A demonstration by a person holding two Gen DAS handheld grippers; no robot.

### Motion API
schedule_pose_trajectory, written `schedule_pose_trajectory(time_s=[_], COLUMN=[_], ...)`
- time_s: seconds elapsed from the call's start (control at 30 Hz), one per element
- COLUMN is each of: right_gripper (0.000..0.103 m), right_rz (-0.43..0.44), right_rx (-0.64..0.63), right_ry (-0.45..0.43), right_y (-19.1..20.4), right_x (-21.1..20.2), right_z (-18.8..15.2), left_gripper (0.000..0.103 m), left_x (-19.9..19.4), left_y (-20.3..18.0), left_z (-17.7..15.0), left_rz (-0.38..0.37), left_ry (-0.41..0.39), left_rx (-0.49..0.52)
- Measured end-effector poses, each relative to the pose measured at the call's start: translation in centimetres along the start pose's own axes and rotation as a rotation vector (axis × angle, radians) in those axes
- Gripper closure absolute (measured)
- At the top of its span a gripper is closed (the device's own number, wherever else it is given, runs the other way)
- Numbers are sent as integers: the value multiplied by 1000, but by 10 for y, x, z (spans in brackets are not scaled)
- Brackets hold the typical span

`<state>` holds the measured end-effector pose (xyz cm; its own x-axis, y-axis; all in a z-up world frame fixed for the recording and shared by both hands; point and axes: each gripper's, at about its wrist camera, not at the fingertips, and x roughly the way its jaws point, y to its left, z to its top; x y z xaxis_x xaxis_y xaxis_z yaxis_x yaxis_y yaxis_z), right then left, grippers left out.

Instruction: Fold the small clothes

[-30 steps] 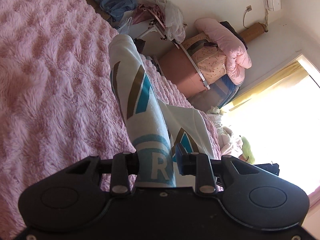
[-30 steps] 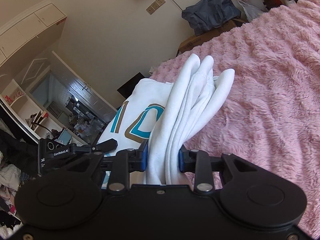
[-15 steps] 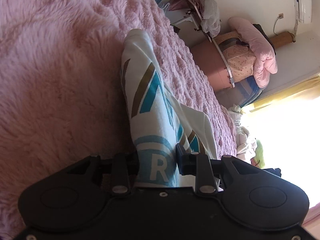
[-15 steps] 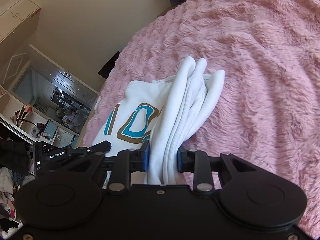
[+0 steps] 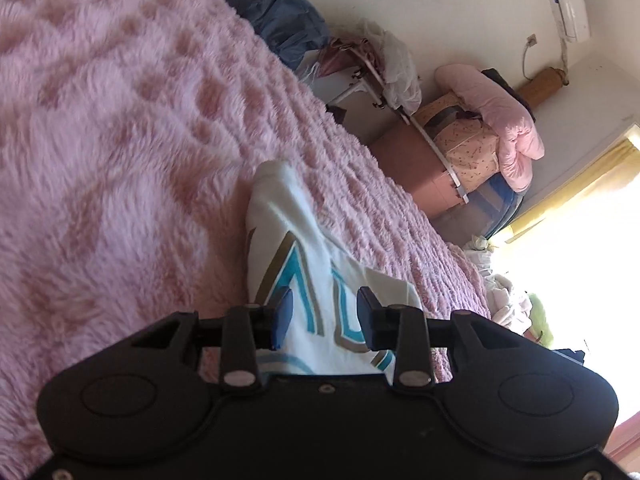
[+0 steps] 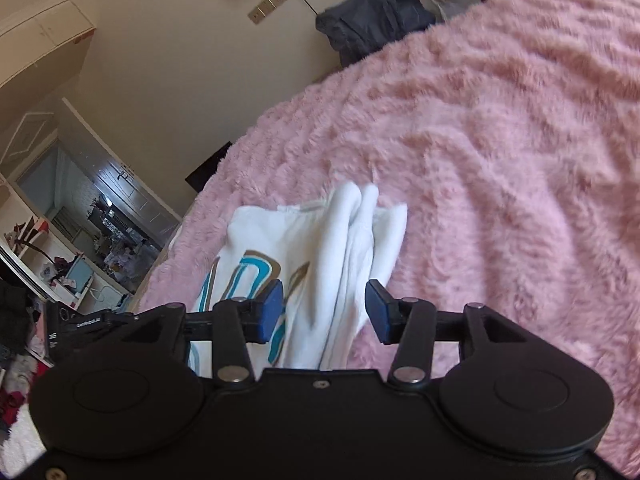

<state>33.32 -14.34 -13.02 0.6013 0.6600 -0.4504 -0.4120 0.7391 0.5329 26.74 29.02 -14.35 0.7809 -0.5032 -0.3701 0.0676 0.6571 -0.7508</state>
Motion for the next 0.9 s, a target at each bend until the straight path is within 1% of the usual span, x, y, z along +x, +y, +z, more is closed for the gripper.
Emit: schedule_pose_trajectory(time_s=[0.07, 0.1, 0.17, 0.2, 0.23, 0.3, 0.37, 0.4, 0.47, 0.53, 0.57, 0.63, 0.7, 0.73, 0.77, 0.8, 0.83, 0.9], right_gripper=[55, 55, 55, 57, 60, 63, 64, 67, 73, 85, 87, 94, 98, 99, 99, 98, 95, 85], right_rz=[15, 32, 65, 70, 74, 52, 10, -10, -12, -31, -31, -18, -7, -5, -4, -7, -13, 1], right_rx=[-100, -131, -178, -191, -200, -222, -224, -214, -191, -181, -169, -116, -63, -57, -57, -61, -66, -77], right_ry=[-59, -61, -36, -17, 6, 60, 83, 82, 93, 98, 99, 96, 87, 85, 85, 85, 83, 69], right_y=[19, 25, 37, 40, 40, 34, 24, 19, 7, -2, -7, -19, -26, -28, -27, -24, -21, -9], right_x=[-2, 1, 18, 27, 36, 56, 69, 73, 79, 84, 86, 89, 90, 90, 89, 87, 84, 70], right_z=[13, 17, 29, 32, 34, 36, 34, 34, 33, 30, 28, 26, 23, 22, 22, 23, 25, 28], left_gripper=[65, 64, 64, 64, 64, 64, 64, 64, 65, 65, 64, 75, 77, 79, 79, 75, 72, 70], left_x=[8, 14, 33, 46, 57, 75, 91, 99, 111, 118, 120, 122, 119, 114, 108, 98, 88, 65], left_y=[-13, -16, -19, -22, -22, -17, -13, -11, 0, 13, 19, 29, 38, 39, 35, 29, 20, 0], left_z=[8, 10, 13, 15, 17, 20, 23, 25, 28, 28, 28, 28, 29, 32, 33, 34, 33, 27], left_rz=[-9, -13, -7, -6, -7, -1, 46, 58, 82, 98, 98, 96, 77, 66, 62, 61, 56, 40], left_ry=[-5, -1, 17, 23, 32, 40, 46, 53, 73, 81, 81, 82, 80, 69, 55, 40, 30, 22], left_rx=[41, 50, 62, 63, 64, 61, 50, 42, 11, -22, -37, -84, -140, -171, -178, -170, -147, -80])
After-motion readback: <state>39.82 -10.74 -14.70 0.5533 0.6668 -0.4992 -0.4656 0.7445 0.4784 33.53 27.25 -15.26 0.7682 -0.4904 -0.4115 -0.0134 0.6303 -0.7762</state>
